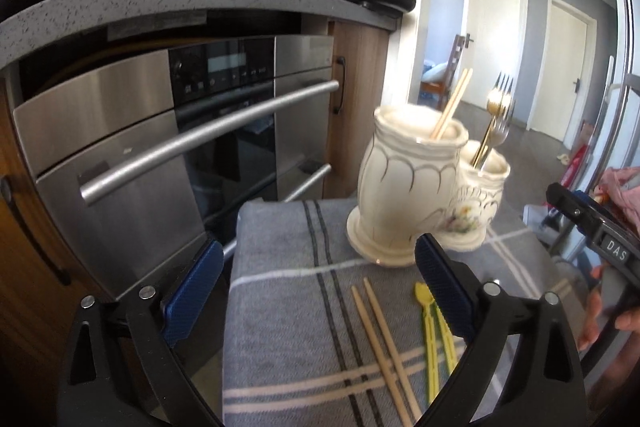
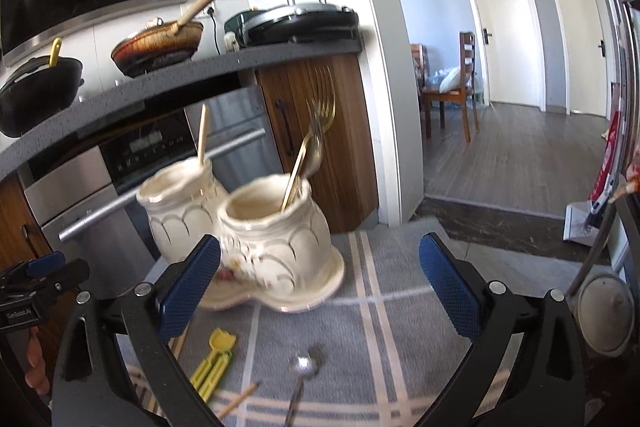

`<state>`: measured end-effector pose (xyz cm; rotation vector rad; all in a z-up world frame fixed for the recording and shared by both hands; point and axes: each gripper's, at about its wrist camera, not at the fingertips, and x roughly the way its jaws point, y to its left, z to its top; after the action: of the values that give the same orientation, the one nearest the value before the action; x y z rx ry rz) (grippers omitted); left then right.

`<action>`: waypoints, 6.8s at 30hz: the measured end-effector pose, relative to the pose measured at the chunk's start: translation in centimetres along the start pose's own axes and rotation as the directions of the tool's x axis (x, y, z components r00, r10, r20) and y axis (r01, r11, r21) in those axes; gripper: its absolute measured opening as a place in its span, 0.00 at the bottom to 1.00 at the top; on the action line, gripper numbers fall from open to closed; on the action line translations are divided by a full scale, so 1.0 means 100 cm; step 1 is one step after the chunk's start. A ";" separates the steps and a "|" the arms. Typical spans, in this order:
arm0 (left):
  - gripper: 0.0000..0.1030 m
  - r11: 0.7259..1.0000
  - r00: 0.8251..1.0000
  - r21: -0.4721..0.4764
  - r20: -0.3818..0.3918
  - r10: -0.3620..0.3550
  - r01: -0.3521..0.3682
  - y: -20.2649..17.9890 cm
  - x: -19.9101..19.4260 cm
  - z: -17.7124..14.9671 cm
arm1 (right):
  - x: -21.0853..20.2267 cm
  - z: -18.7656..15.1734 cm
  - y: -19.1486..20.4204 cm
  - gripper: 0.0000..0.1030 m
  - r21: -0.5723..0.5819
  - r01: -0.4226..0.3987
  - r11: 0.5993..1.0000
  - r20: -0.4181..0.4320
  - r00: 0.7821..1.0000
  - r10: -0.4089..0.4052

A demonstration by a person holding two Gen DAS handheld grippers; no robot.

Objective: Organize utensils
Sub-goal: 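Open both tools and withdraw them back over the table, then close the right tool on the flower-handled spoon while the left tool grips a chopstick, then lift the spoon toward the smaller pot while the left tool carries the chopstick toward the larger pot, then drop the spoon into the smaller pot while the left tool drops its chopstick in the larger, then withdraw both open tools from the holder back over the cloth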

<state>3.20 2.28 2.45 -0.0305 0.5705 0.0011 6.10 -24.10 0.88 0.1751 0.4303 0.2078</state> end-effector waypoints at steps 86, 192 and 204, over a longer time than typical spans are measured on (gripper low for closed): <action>0.06 0.985 0.983 0.075 -0.118 -0.144 0.153 -0.010 0.005 -0.029 | -0.037 -0.034 0.031 0.03 -0.218 -0.196 0.956 -0.061 0.980 0.188; 0.90 0.996 0.984 0.083 0.179 -0.023 0.008 -0.010 -0.022 0.008 | -0.021 -0.010 -0.010 0.95 -0.041 -0.066 0.997 0.119 0.990 0.071; 0.91 0.994 1.000 0.111 -0.013 -0.019 0.020 -0.018 -0.001 -0.030 | -0.016 -0.035 -0.015 0.95 -0.023 -0.012 1.000 -0.024 1.000 0.011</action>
<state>1.50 0.42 0.06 0.0727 0.5813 -0.0500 3.36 -25.50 -1.95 0.1525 0.4509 0.2263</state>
